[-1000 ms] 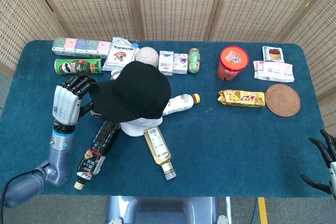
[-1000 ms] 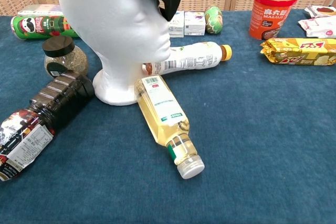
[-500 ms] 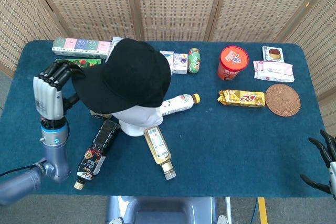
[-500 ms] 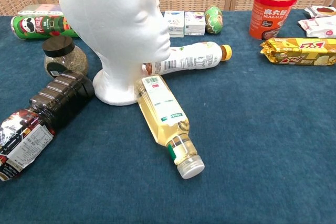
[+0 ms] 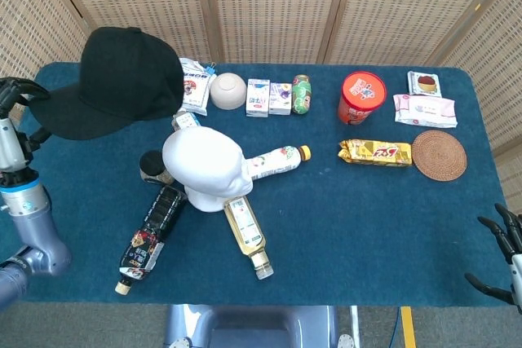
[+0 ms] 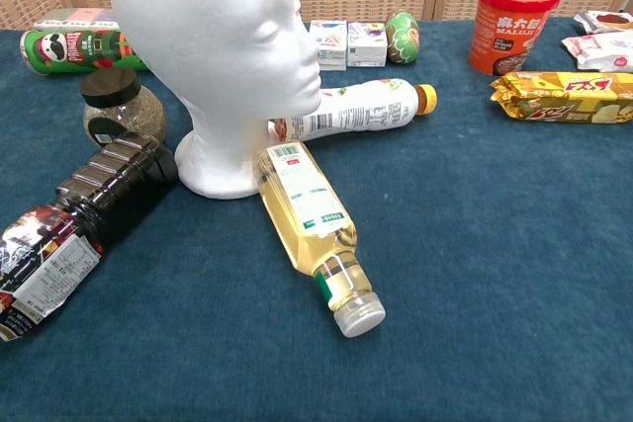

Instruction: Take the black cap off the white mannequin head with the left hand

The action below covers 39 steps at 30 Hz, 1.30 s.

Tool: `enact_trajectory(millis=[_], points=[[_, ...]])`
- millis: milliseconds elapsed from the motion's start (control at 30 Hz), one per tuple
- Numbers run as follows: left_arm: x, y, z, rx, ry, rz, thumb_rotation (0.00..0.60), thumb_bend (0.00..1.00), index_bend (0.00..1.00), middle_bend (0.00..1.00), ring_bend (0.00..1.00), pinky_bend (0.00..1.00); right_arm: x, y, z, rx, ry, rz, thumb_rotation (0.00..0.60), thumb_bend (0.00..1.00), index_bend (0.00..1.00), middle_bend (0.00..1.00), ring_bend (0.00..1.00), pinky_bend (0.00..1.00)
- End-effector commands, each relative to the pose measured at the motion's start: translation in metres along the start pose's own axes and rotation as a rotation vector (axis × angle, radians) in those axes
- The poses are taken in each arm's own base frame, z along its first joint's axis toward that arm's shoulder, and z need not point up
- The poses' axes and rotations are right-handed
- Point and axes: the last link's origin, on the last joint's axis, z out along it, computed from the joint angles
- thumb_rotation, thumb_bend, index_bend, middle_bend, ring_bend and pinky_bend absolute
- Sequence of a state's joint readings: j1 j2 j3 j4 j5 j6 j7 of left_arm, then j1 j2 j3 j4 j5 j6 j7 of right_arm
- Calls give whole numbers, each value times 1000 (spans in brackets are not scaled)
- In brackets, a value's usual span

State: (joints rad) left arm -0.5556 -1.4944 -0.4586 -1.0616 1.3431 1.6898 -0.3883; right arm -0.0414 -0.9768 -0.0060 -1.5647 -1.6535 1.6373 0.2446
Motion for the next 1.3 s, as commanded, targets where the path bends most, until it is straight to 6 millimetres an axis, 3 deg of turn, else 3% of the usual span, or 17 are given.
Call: enact_trajectory(millis=[33, 433, 900, 1000, 1033, 1067, 1100, 1167, 1200, 1300], points=[[15, -43, -4, 107, -3, 16, 600, 528, 773, 543, 416, 594, -2, -1, -1, 6, -12, 2, 600, 0, 149, 0, 0, 0], [5, -82, -24, 201, -56, 38, 600, 529, 773, 543, 416, 594, -7, -7, -3, 31, -51, 8, 600, 0, 149, 0, 0, 0], [-21, -88, -76, 154, -258, 137, 600, 499, 773, 543, 417, 584, -13, -9, -2, 37, -70, -6, 600, 0, 149, 0, 0, 0], [-22, -90, -86, 135, -312, 157, 600, 477, 767, 514, 376, 526, -14, -9, -2, 36, -76, -5, 600, 0, 149, 0, 0, 0], [-23, -91, -89, 131, -333, 163, 600, 455, 744, 472, 332, 489, -14, -9, -2, 36, -77, -6, 600, 0, 149, 0, 0, 0], [-23, -92, -92, 127, -363, 175, 600, 407, 666, 369, 235, 421, -14, -9, -2, 37, -77, -5, 600, 0, 149, 0, 0, 0], [-23, -95, -95, 122, -406, 194, 600, 340, 536, 235, 127, 343, -14, -9, -2, 38, -76, -4, 600, 0, 149, 0, 0, 0], [-22, -103, -101, 124, -503, 257, 600, 220, 270, 58, 17, 216, -13, -9, -2, 38, -74, -4, 600, 0, 149, 0, 0, 0], [-21, -104, -103, 128, -533, 278, 600, 160, 148, 11, 0, 159, -13, -9, -2, 39, -73, -3, 600, 0, 149, 0, 0, 0], [-13, -102, -109, 131, -585, 292, 600, 83, 24, 0, 0, 110, -12, -10, -3, 42, -70, -1, 600, 0, 149, 0, 0, 0]])
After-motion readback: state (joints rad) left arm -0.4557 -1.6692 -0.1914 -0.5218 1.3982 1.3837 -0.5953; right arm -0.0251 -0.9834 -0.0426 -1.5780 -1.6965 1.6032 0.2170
